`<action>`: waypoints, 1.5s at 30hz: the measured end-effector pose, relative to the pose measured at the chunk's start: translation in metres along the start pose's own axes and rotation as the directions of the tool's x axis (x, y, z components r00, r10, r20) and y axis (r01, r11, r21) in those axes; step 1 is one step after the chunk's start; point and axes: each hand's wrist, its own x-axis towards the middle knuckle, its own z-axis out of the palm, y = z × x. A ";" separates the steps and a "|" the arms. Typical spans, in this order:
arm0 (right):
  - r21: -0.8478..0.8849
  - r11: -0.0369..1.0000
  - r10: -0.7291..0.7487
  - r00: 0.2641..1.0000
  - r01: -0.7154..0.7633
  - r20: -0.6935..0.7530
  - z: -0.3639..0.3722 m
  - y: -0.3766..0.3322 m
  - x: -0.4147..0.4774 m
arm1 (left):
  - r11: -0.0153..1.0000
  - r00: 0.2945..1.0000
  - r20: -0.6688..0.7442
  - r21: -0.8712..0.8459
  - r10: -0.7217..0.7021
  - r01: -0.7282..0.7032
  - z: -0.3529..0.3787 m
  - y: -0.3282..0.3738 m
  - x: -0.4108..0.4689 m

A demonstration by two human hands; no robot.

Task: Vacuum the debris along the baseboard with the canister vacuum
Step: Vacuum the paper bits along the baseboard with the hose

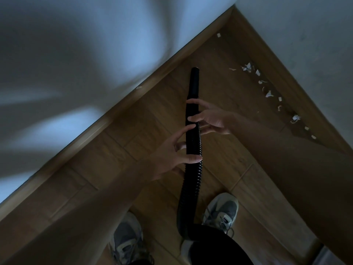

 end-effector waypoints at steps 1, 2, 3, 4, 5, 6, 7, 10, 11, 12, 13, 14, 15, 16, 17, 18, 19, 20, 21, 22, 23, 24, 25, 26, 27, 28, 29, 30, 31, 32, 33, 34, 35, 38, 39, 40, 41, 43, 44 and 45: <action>-0.001 1.000 -0.003 1.000 0.003 -0.002 -0.003 0.000 0.001 | 1.000 1.000 0.005 0.009 0.005 -0.005 0.000 0.001 0.003; -0.002 1.000 -0.005 1.000 0.005 -0.001 -0.005 -0.001 0.003 | 1.000 1.000 0.008 0.015 0.009 -0.009 0.000 0.002 0.006; -0.004 1.000 -0.008 1.000 0.008 -0.001 -0.008 -0.002 0.004 | 1.000 1.000 0.005 0.016 0.013 -0.013 -0.001 0.002 0.009; -0.011 1.000 -0.013 1.000 0.013 -0.004 -0.009 -0.004 0.006 | 1.000 1.000 0.000 0.016 0.017 -0.017 -0.001 0.003 0.012; -0.019 1.000 -0.017 1.000 0.017 -0.009 -0.011 -0.006 0.007 | 1.000 1.000 -0.003 0.017 0.017 -0.017 -0.001 0.004 0.015; -0.026 0.999 -0.019 1.000 0.019 -0.008 -0.013 -0.007 0.009 | 1.000 1.000 -0.001 0.017 0.011 -0.011 -0.001 0.004 0.017; -0.031 0.999 -0.021 1.000 0.021 -0.007 -0.014 -0.007 0.010 | 1.000 1.000 0.002 0.020 0.006 -0.006 0.000 0.005 0.019; -0.027 0.999 -0.024 1.000 0.023 -0.011 -0.019 -0.007 0.011 | 0.999 1.000 -0.005 0.042 0.014 -0.014 0.003 0.005 0.024; -0.028 0.999 -0.027 1.000 0.026 -0.014 -0.021 -0.007 0.012 | 0.998 1.000 -0.008 0.051 0.020 -0.020 0.004 0.004 0.026; -0.035 0.999 -0.032 0.999 0.031 -0.020 -0.025 -0.006 0.014 | 0.998 1.000 -0.007 0.053 0.027 -0.026 0.005 0.005 0.029; -0.041 0.998 -0.040 0.999 0.039 -0.023 -0.028 -0.007 0.015 | 0.998 1.000 -0.004 0.052 0.030 -0.030 0.006 0.006 0.032; -0.043 0.998 -0.047 0.999 0.046 -0.027 -0.031 -0.008 0.014 | 0.998 1.000 0.003 0.060 0.029 -0.030 0.009 0.008 0.034; -0.045 0.998 -0.051 0.998 0.049 -0.035 -0.034 -0.007 0.014 | 0.997 1.000 0.010 0.075 0.029 -0.029 0.011 0.010 0.036; -0.054 0.997 -0.053 0.998 0.051 -0.038 -0.037 -0.007 0.015 | 0.996 1.000 0.007 0.089 0.030 -0.031 0.014 0.012 0.039; -0.063 0.997 -0.052 0.998 0.050 -0.035 -0.042 -0.005 0.015 | 0.995 1.000 -0.001 0.092 0.025 -0.025 0.017 0.012 0.040; -0.066 0.997 -0.049 0.998 0.046 -0.033 -0.048 -0.004 0.017 | 0.996 1.000 -0.006 0.092 0.020 -0.019 0.019 0.013 0.042; -0.063 0.997 -0.054 0.998 0.051 -0.038 -0.054 -0.005 0.018 | 0.995 1.000 -0.008 0.101 0.024 -0.023 0.020 0.016 0.046; -0.064 0.996 -0.067 0.997 0.065 -0.043 -0.059 -0.007 0.020 | 0.993 0.999 -0.005 0.111 0.040 -0.039 0.021 0.020 0.049; -0.070 0.995 -0.073 0.996 0.070 -0.042 -0.064 -0.009 0.023 | 0.991 0.999 0.001 0.124 0.054 -0.054 0.021 0.022 0.053; -0.084 0.994 -0.073 0.997 0.069 -0.035 -0.067 -0.009 0.027 | 0.989 0.998 0.007 0.132 0.060 -0.060 0.019 0.022 0.058; -0.096 0.993 -0.072 0.997 0.069 -0.027 -0.068 -0.011 0.029 | 0.990 0.998 0.012 0.126 0.059 -0.060 0.018 0.021 0.060; -0.094 0.993 -0.075 0.997 0.072 -0.027 -0.067 -0.013 0.031 | 0.992 0.998 0.012 0.112 0.060 -0.061 0.017 0.022 0.062; -0.094 0.992 -0.086 0.996 0.081 -0.041 -0.067 -0.016 0.034 | 0.992 0.998 0.011 0.110 0.063 -0.063 0.014 0.025 0.063; -0.105 0.990 -0.098 0.994 0.092 -0.055 -0.068 -0.017 0.037 | 0.992 0.998 0.015 0.107 0.066 -0.067 0.012 0.026 0.067; -0.121 0.988 -0.103 0.993 0.095 -0.062 -0.071 -0.018 0.039 | 0.992 0.997 0.026 0.108 0.066 -0.069 0.010 0.026 0.071; -0.131 0.987 -0.101 0.993 0.092 -0.065 -0.073 -0.019 0.041 | 0.992 0.997 0.038 0.107 0.068 -0.071 0.007 0.026 0.075; -0.135 0.987 -0.101 0.993 0.091 -0.066 -0.075 -0.022 0.042 | 0.992 0.996 0.050 0.097 0.073 -0.078 0.005 0.026 0.080; -0.137 0.986 -0.103 0.992 0.093 -0.071 -0.078 -0.025 0.043 | 0.993 0.995 0.060 0.078 0.080 -0.084 0.004 0.028 0.084; -0.139 0.985 -0.109 0.991 0.097 -0.077 -0.082 -0.027 0.044 | 0.994 0.994 0.064 0.062 0.087 -0.091 0.004 0.030 0.089; -0.142 0.985 -0.115 0.990 0.102 -0.084 -0.085 -0.029 0.046 | 0.994 0.993 0.069 0.054 0.095 -0.099 0.003 0.031 0.094; -0.145 0.983 -0.123 0.988 0.109 -0.091 -0.088 -0.030 0.048 | 0.993 0.992 0.076 0.051 0.103 -0.107 0.001 0.031 0.098; -0.146 0.982 -0.131 0.987 0.116 -0.095 -0.090 -0.030 0.051 | 0.993 0.991 0.084 0.049 0.106 -0.111 0.000 0.032 0.102; -0.144 0.982 -0.135 0.986 0.120 -0.098 -0.092 -0.031 0.053 | 0.993 0.991 0.086 0.048 0.106 -0.111 -0.001 0.034 0.104; -0.125 0.983 -0.151 0.982 0.137 -0.110 -0.095 -0.032 0.060 | 0.989 0.991 0.068 0.074 0.120 -0.125 -0.007 0.038 0.111; -0.125 0.981 -0.161 0.980 0.146 -0.119 -0.096 -0.032 0.063 | 0.989 0.990 0.071 0.078 0.122 -0.127 -0.008 0.039 0.114; -0.124 0.980 -0.169 0.977 0.153 -0.129 -0.097 -0.032 0.065 | 0.989 0.990 0.077 0.077 0.122 -0.128 -0.008 0.040 0.116; -0.119 0.980 -0.175 0.975 0.159 -0.139 -0.097 -0.031 0.066 | 0.989 0.989 0.081 0.080 0.120 -0.126 -0.009 0.042 0.119; -0.114 0.979 -0.185 0.971 0.169 -0.152 -0.100 -0.030 0.068 | 0.988 0.991 0.081 0.098 0.109 -0.117 -0.008 0.045 0.123; -0.113 0.978 -0.189 0.969 0.173 -0.157 -0.102 -0.030 0.069 | 0.988 0.991 0.081 0.104 0.104 -0.112 -0.009 0.046 0.125; -0.112 0.978 -0.193 0.968 0.177 -0.160 -0.103 -0.030 0.070 | 0.989 0.991 0.085 0.101 0.100 -0.109 -0.010 0.048 0.128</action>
